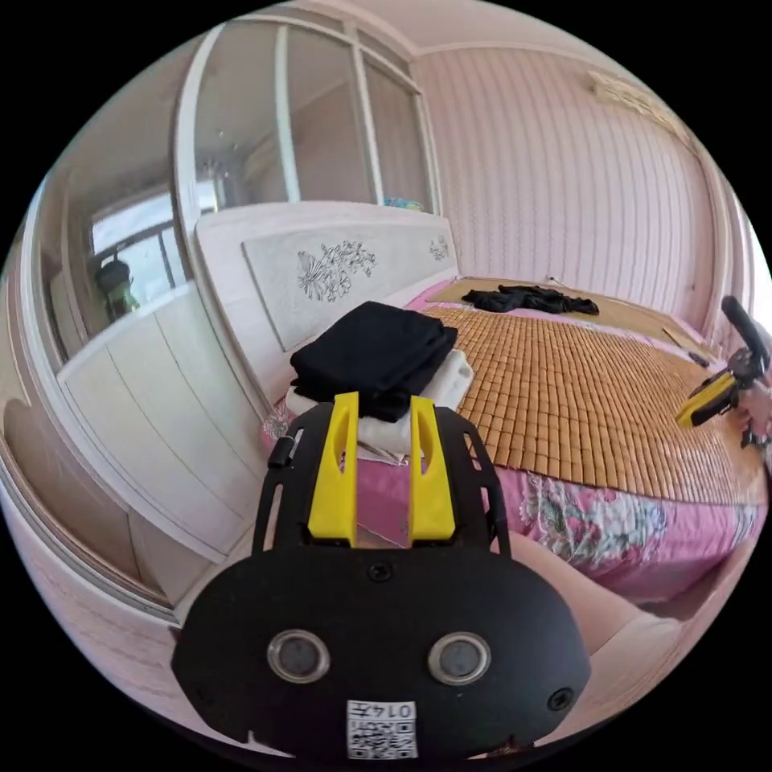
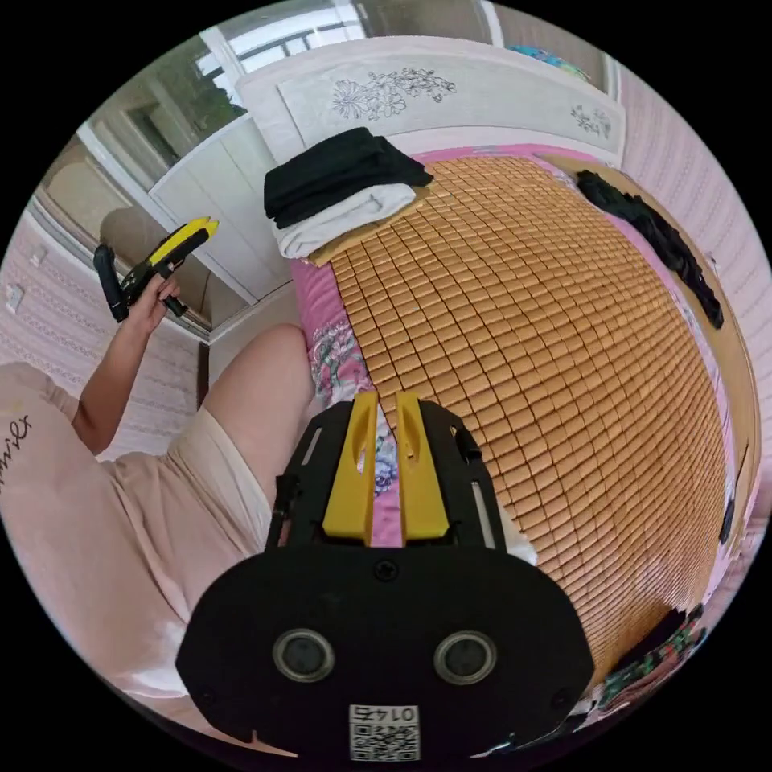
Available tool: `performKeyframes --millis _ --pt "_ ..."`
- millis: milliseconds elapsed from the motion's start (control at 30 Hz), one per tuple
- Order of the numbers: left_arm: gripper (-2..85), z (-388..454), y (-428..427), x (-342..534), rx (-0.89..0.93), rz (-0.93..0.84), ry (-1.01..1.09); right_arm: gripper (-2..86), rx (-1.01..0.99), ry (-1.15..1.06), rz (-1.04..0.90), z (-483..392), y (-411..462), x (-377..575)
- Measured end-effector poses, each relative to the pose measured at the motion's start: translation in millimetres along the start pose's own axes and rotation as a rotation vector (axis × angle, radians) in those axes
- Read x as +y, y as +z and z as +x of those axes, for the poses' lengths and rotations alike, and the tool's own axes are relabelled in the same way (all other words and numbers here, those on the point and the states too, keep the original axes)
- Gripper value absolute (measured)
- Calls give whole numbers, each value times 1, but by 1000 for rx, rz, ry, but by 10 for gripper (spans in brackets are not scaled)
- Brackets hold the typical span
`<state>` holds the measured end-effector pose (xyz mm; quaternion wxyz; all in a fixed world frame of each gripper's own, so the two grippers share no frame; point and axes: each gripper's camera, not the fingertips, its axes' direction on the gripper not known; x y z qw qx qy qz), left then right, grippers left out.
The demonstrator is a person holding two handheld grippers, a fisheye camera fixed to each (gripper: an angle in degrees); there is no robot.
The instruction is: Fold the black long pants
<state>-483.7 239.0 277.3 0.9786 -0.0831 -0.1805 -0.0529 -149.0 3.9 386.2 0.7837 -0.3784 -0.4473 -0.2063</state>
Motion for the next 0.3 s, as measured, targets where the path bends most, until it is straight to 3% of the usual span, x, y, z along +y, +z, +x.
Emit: performKeyframes --millis 133,300 --pt "101 110 -39 10 314 2 152 48 43 291 140 19 -36 147" --pt "100 241 -87 5 497 139 456 64 210 548 260 20 -61 274"
